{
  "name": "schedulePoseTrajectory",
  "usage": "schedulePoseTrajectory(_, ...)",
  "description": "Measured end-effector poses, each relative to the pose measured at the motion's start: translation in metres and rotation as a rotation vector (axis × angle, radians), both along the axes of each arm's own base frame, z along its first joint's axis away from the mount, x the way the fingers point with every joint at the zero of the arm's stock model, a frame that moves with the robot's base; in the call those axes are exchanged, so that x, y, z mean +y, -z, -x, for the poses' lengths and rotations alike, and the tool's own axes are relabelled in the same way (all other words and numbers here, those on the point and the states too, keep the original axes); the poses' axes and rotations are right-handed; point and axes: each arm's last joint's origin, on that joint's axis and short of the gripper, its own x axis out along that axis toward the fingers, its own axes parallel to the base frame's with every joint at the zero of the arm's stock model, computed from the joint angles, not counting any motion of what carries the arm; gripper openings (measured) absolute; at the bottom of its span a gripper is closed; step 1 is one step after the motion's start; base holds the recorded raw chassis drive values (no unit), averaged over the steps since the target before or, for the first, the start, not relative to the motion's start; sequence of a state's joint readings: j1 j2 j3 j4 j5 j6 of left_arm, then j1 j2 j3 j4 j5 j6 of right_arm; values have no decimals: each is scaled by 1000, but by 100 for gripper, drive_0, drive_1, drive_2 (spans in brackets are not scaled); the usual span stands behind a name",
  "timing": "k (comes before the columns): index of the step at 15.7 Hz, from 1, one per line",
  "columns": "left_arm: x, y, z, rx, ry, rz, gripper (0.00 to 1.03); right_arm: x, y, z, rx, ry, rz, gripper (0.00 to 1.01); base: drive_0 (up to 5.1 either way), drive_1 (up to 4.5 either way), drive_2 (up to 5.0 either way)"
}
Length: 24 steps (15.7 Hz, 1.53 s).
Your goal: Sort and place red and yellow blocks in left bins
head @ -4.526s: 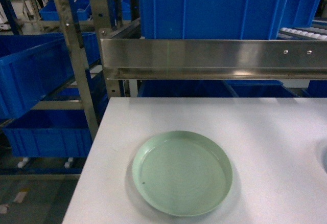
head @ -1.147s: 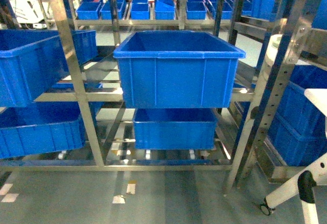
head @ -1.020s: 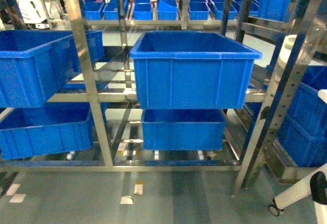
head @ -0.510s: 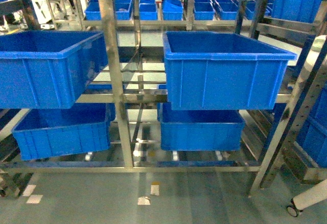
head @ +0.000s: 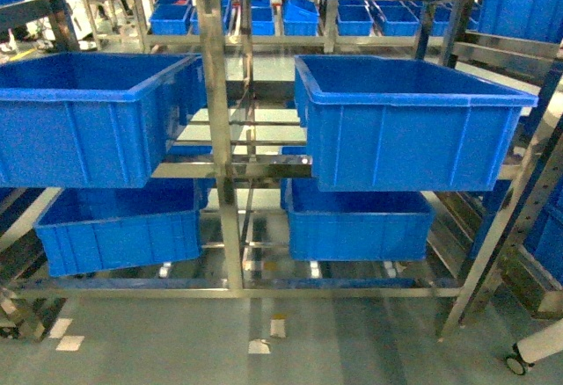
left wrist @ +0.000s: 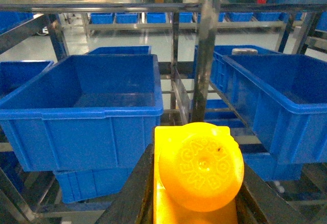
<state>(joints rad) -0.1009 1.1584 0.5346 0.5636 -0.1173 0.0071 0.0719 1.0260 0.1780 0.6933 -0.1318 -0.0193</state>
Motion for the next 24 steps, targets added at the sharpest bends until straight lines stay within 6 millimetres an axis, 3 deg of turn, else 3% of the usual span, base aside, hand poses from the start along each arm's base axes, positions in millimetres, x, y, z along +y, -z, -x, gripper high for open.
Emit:
schedulePoseTrajectory(21, 0, 0, 0, 0, -2, 0, 27, 1, 0, 1, -3, -9, -1, 28, -489, 248, 248)
schedulePoseTrajectory(24, 0, 0, 0, 0, 0, 0, 27, 1, 0, 1, -3, -9, -1, 28, -9, 421, -439)
